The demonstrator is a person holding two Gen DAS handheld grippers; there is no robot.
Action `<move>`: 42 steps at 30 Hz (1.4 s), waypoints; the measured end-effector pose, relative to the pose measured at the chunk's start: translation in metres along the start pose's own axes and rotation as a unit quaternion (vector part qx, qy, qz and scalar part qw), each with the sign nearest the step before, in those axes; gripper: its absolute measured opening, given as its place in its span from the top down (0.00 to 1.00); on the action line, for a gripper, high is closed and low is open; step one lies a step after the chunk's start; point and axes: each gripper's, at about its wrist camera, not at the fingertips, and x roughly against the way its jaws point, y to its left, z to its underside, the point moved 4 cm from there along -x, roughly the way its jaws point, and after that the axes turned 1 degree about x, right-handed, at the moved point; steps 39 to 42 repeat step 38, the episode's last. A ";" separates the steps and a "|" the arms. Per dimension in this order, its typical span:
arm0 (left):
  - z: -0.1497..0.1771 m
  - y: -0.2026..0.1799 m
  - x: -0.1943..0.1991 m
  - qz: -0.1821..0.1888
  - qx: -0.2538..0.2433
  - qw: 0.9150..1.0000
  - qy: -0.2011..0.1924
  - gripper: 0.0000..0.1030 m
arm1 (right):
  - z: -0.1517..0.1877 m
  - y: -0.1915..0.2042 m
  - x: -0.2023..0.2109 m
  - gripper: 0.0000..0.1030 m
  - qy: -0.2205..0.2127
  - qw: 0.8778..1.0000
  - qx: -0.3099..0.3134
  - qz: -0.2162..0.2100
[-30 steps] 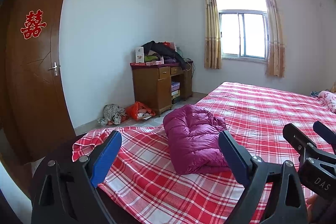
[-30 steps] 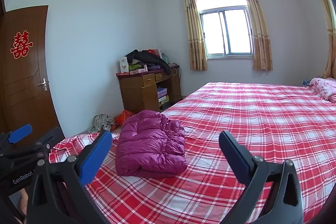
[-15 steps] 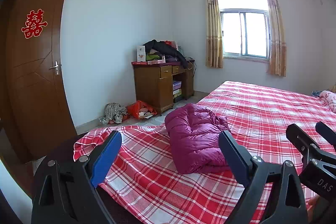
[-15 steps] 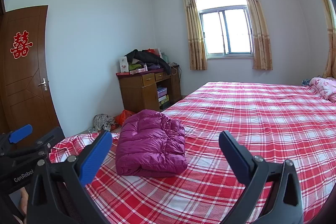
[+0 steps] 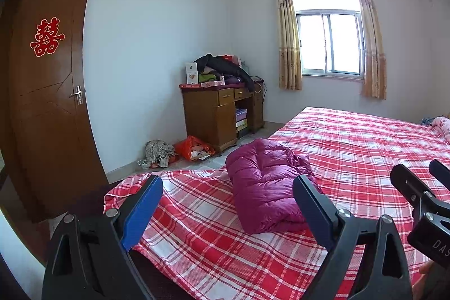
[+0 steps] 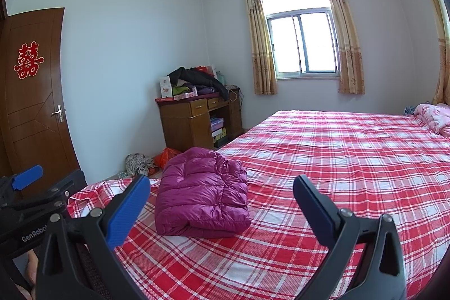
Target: Fold large clothes
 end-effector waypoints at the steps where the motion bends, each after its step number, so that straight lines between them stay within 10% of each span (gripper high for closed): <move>1: 0.000 0.001 -0.001 -0.002 0.000 1.000 0.001 0.09 | 0.000 0.000 0.000 0.00 -0.001 1.000 0.000 0.001; 10: 0.000 0.004 -0.009 -0.045 -0.025 0.999 0.004 0.09 | 0.003 -0.002 -0.001 0.00 0.004 1.000 0.001 0.001; 42: 0.012 0.012 -0.040 0.009 0.001 0.998 0.069 0.09 | 0.010 -0.005 -0.008 0.00 0.018 1.000 0.006 -0.002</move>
